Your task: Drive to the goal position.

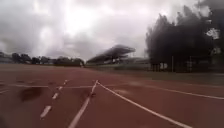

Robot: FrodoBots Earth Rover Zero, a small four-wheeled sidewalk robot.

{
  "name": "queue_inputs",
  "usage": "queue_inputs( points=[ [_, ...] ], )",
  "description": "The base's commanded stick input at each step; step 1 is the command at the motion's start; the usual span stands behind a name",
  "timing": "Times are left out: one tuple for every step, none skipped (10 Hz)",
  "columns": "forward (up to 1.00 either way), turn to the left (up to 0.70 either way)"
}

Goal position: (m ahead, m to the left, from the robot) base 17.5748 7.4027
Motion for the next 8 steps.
queue_inputs(
  points=[
    [0.7, 0.0],
    [0.7, 0.0],
    [0.7, 0.0],
    [0.7, 0.0],
    [0.7, 0.0],
    [0.7, 0.0],
    [0.7, 0.0],
    [0.7, 0.0]
  ],
)
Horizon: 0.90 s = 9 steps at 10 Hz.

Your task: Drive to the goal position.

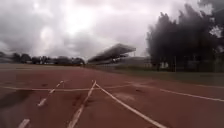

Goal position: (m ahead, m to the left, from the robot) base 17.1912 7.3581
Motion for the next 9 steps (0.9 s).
queue_inputs(
  points=[
    [0.7, 0.0],
    [0.7, 0.0],
    [0.7, 0.0],
    [0.7, 0.0],
    [0.7, 0.0],
    [0.7, 0.0],
    [0.7, 0.0],
    [0.7, 0.0],
    [0.7, 0.0]
  ],
)
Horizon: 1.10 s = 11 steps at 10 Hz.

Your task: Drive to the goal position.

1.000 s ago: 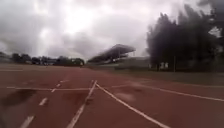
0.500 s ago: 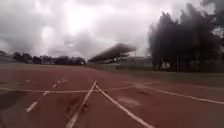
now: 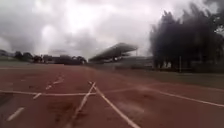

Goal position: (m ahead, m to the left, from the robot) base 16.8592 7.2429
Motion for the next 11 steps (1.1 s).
queue_inputs(
  points=[
    [0.7, 0.0],
    [0.7, 0.0],
    [0.7, 0.0],
    [0.7, 0.0],
    [0.7, 0.0],
    [0.7, 0.0],
    [0.7, 0.0],
    [0.7, 0.0],
    [0.7, 0.0],
    [0.7, 0.0],
    [0.7, 0.0]
  ],
)
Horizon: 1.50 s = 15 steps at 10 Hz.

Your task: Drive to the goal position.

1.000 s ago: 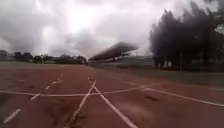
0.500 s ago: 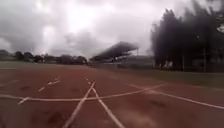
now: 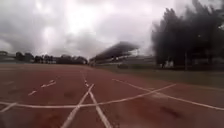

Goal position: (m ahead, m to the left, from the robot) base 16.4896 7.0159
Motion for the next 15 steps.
queue_inputs(
  points=[
    [0.7, 0.0],
    [0.7, 0.0],
    [0.7, 0.0],
    [0.7, 0.0],
    [0.7, 0.0],
    [0.7, 0.0],
    [0.7, 0.0],
    [0.7, 0.0],
    [0.7, 0.0],
    [0.7, 0.0],
    [0.7, 0.0],
    [0.7, 0.0],
    [0.7, 0.0],
    [0.7, 0.0],
    [0.7, 0.0]
  ],
)
